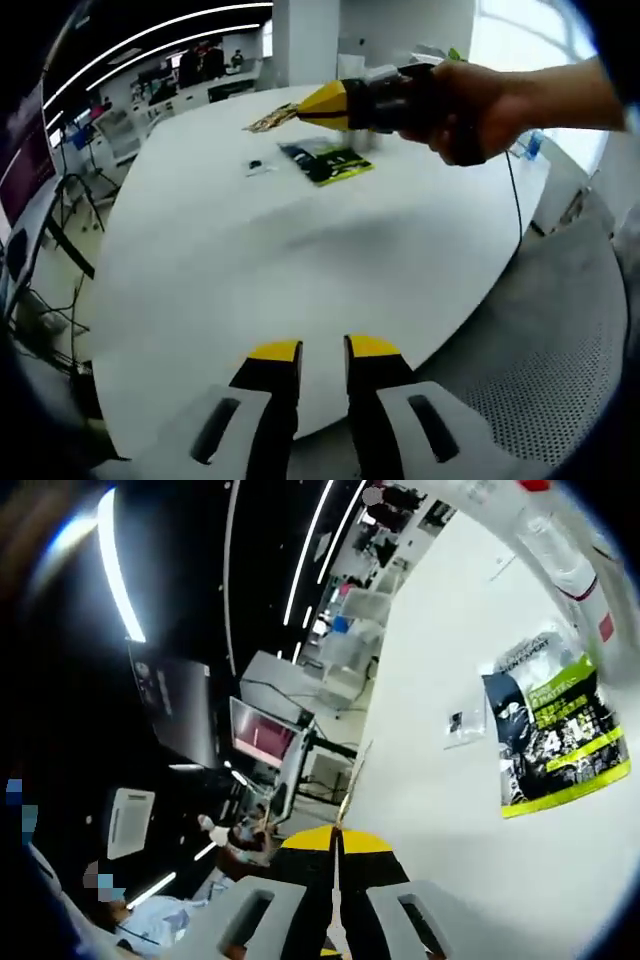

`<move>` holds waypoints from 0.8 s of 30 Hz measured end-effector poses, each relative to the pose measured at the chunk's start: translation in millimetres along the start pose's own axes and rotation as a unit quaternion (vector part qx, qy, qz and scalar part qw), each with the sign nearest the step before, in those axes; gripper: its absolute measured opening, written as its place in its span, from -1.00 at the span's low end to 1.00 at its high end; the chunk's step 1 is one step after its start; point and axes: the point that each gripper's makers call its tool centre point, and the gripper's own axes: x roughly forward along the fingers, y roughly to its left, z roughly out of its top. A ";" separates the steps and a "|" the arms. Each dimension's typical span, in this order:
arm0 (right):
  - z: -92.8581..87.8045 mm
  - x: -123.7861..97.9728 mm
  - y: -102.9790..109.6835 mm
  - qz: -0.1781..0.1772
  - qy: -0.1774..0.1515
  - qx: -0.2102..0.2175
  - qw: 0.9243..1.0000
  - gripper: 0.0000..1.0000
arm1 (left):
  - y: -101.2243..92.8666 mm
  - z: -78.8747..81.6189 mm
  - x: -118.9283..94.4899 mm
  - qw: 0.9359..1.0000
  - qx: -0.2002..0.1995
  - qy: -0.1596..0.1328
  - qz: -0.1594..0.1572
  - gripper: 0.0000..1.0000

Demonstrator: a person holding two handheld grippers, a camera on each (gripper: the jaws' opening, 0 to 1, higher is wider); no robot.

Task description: Arrange the skincare products in the storage area until every visible bottle or jar stands upright without overlapping.

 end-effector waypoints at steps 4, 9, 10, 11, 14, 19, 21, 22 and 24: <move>-0.5 5.7 -7.6 -0.010 0.003 0.001 1.000 -1.00 | -0.2 -0.1 0.0 1.000 -0.002 -0.001 -0.001 -0.82; 5.1 14.3 -18.2 -0.021 -0.006 0.011 1.000 -1.00 | -1.2 -1.3 0.1 1.000 -0.001 0.002 -0.002 -0.84; 5.9 15.8 -19.4 -0.023 -0.007 0.012 1.000 -1.00 | -1.4 -1.9 0.3 1.000 -0.003 0.003 -0.003 -0.84; 6.7 17.1 -20.4 -0.024 -0.009 0.014 1.000 -1.00 | -1.1 -2.1 0.4 1.000 -0.002 0.003 -0.003 -0.84; 8.9 20.5 -24.3 -0.028 -0.011 0.017 0.999 -1.00 | -1.4 -2.5 0.6 1.000 -0.002 0.004 -0.003 -0.85; 5.2 22.7 -31.8 -0.040 -0.002 0.013 0.999 -1.00 | -1.1 -3.1 0.9 1.000 -0.002 0.005 -0.003 -0.85; 3.6 22.9 -35.9 -0.047 0.000 0.013 0.999 -1.00 | -0.7 -3.3 1.1 1.000 -0.001 0.006 -0.002 -0.83; 3.0 23.0 -37.9 -0.049 0.002 0.014 0.999 -1.00 | -1.1 -3.9 1.4 1.000 0.000 0.008 -0.003 -0.84; 2.2 23.2 -41.6 -0.056 0.004 0.013 0.998 -1.00 | -0.8 -4.4 1.3 1.000 0.000 0.009 -0.002 -0.85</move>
